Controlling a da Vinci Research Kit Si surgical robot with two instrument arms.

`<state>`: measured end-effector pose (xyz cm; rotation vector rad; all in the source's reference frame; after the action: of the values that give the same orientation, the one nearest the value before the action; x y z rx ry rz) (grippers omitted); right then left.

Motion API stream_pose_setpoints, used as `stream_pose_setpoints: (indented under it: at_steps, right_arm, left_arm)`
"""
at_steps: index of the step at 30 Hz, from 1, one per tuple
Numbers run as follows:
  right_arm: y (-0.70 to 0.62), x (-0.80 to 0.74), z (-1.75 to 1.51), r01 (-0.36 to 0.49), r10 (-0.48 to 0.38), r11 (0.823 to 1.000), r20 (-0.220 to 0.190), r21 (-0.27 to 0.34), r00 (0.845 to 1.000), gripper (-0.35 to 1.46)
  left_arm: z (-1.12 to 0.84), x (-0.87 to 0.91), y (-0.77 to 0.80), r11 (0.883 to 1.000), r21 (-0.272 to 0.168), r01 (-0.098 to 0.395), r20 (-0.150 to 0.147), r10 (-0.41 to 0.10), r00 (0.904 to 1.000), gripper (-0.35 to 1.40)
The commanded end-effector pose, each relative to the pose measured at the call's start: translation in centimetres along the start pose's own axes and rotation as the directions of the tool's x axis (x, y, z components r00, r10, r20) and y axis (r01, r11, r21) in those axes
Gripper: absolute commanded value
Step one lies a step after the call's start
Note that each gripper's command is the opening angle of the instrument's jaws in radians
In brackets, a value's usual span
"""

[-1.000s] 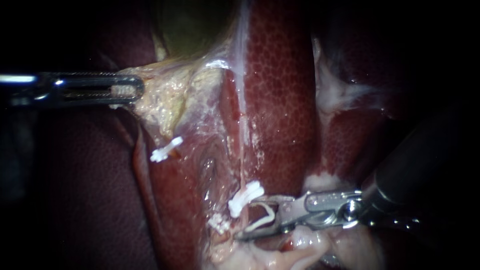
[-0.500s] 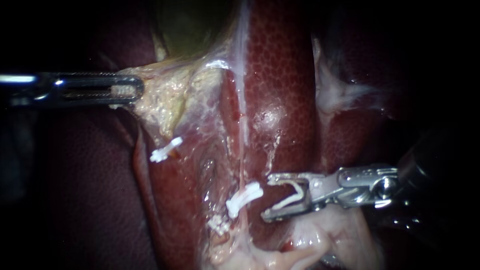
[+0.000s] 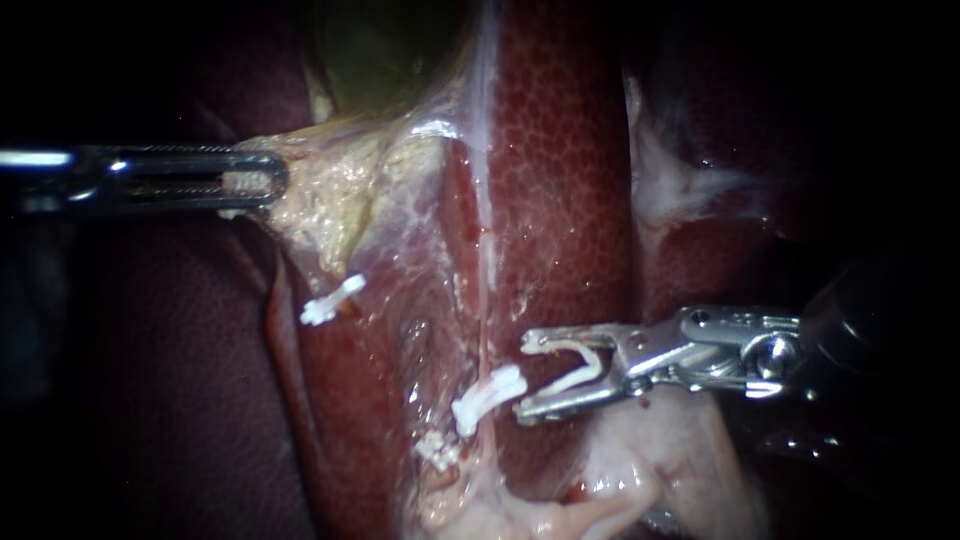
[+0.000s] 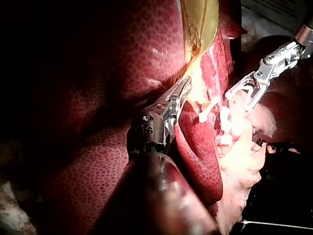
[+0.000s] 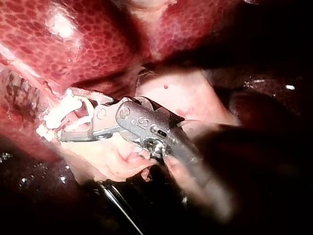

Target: Clipping third clip right tube

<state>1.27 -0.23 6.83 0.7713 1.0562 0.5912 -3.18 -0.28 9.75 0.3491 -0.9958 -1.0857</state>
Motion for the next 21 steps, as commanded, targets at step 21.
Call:
stream_pose_setpoints:
  at_steps: [21]
  right_arm:
    - [0.39,0.06,0.19,-0.039,0.040,0.992,-0.007,0.119,0.999,0.55]
  left_arm:
    - [0.03,0.03,0.00,1.000,0.007,-0.002,-0.001,0.002,1.0000,-0.18]
